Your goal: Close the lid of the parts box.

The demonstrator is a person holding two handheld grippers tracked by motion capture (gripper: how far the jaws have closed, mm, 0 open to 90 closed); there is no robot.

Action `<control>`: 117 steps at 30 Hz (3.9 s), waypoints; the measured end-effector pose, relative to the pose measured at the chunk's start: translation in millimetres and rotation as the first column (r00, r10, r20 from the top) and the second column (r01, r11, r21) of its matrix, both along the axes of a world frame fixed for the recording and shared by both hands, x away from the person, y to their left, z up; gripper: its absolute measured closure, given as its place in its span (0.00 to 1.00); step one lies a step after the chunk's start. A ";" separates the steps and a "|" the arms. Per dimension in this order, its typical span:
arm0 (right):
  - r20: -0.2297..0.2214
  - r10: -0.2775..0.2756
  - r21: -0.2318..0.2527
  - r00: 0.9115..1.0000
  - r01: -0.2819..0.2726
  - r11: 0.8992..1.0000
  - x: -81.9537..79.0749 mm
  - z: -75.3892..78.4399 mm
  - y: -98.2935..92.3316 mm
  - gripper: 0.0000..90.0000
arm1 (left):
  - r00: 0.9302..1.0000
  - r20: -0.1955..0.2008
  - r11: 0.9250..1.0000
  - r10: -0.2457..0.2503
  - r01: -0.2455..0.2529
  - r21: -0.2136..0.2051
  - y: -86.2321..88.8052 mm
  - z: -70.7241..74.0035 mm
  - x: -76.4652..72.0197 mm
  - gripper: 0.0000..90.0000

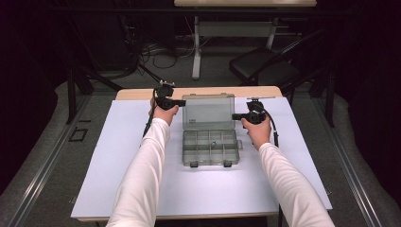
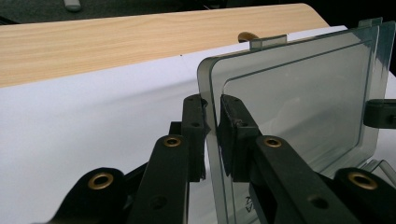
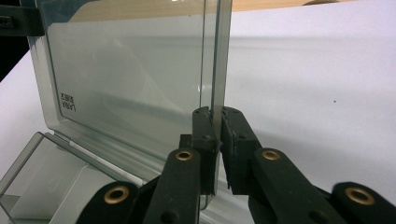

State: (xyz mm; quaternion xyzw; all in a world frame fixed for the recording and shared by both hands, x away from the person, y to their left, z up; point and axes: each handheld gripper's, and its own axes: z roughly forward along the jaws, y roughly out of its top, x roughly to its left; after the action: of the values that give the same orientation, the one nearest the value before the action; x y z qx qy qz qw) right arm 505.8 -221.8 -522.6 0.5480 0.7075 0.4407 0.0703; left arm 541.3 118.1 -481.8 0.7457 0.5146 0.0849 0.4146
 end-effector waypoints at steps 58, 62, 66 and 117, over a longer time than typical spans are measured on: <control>0.166 0.025 -0.024 0.986 -0.022 0.999 -27.7 3.3 -1.8 0.91 | 0.964 0.261 0.999 -0.051 0.051 0.007 5.3 5.1 -52.8 0.93; 0.169 0.030 -0.026 0.985 -0.026 0.999 -30.0 7.0 -0.8 0.86 | 0.961 0.270 0.999 -0.053 0.052 0.012 5.4 5.4 -56.3 0.93; 0.164 0.047 -0.044 0.985 -0.041 0.998 -33.7 12.1 -0.1 0.82 | 0.959 0.280 0.999 -0.053 0.053 0.008 5.8 5.9 -59.5 0.94; 0.177 0.138 -0.053 0.974 -0.131 0.990 -74.3 97.0 -0.5 1.00 | 0.981 0.194 0.999 -0.012 0.020 -0.037 8.6 14.7 -101.0 0.94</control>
State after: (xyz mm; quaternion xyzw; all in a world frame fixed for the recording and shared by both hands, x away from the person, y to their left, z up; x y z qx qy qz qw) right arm 431.5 -222.2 -425.6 0.4550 0.7427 0.4776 0.1154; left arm 440.2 126.7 -467.1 0.7299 0.4674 0.1437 0.4776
